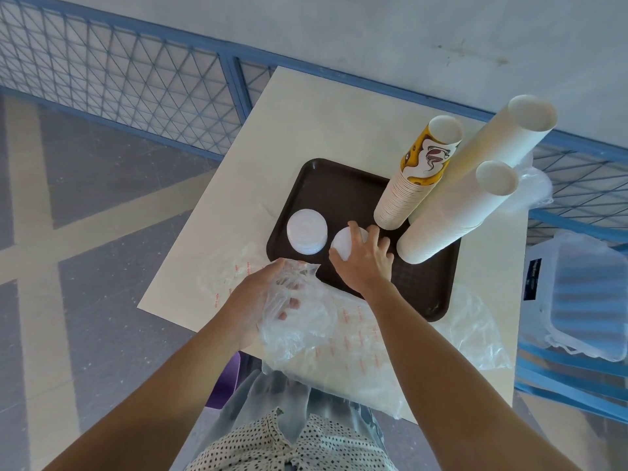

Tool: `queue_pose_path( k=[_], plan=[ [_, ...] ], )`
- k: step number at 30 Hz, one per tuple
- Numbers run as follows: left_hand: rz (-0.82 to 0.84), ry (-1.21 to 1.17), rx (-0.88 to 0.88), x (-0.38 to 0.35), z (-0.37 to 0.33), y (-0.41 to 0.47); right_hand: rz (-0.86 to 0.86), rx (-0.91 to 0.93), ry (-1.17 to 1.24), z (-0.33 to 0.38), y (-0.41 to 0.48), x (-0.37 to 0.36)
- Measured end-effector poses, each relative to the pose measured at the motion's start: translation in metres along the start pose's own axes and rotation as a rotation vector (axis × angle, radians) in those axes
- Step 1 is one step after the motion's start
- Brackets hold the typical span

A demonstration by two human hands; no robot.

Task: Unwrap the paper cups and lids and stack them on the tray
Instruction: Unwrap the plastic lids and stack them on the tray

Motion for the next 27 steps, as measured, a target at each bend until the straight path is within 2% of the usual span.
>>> queue_pose_path(
  k=[25,27],
  plan=[
    [-0.052,0.034,-0.017,0.000,-0.004,0.001,-0.037,0.016,0.070,0.006,-0.010,0.025],
    [-0.042,0.052,-0.022,0.000,-0.006,0.000,-0.081,0.022,0.109,0.006,-0.018,0.029]
  ],
)
Point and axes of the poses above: each hand's wrist, its own y-axis towards the middle knuckle, its own x-axis out of the back of the hand, z = x × y, the point moved 7 cm from there along y, towards the middle knuckle, and after that the axes turned 13 degrees about x, right-handed, at the moved point
